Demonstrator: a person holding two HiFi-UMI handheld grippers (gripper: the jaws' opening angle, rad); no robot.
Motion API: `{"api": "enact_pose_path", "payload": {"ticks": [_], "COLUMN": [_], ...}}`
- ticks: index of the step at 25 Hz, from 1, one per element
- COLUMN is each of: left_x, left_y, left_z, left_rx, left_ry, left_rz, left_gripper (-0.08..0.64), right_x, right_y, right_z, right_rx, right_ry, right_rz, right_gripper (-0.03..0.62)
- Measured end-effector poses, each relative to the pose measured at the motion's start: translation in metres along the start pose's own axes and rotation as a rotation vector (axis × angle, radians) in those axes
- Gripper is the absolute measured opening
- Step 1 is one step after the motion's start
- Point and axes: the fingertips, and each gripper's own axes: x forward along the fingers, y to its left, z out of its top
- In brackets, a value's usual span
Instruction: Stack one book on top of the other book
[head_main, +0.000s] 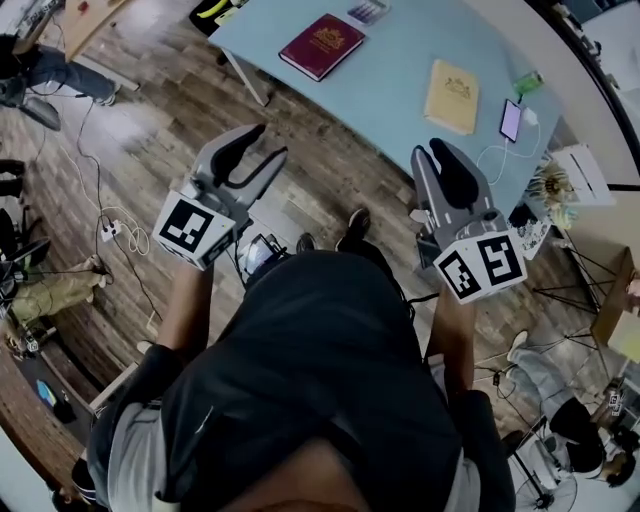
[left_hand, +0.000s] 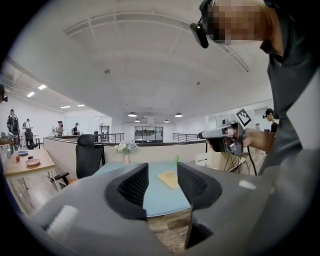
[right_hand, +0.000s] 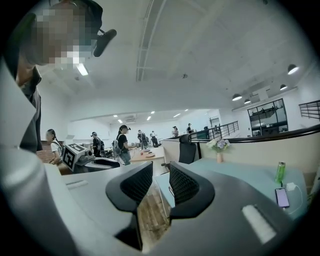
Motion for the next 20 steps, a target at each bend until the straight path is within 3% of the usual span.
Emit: {"api": "enact_pose_path", "payload": {"ticks": [20], "left_x": [0.079], "left_y": [0.0], "left_z": [0.015], "left_rx": [-0.02], "left_ry": [0.032], "left_rz": [0.179], "left_gripper": [0.224], "right_x": [0.048], "right_y": [-0.094], "right_z": [0.011], "right_rx": [0.026], "right_ry": [0.011], "right_rz": [0.204], "right_gripper": [0.087]}}
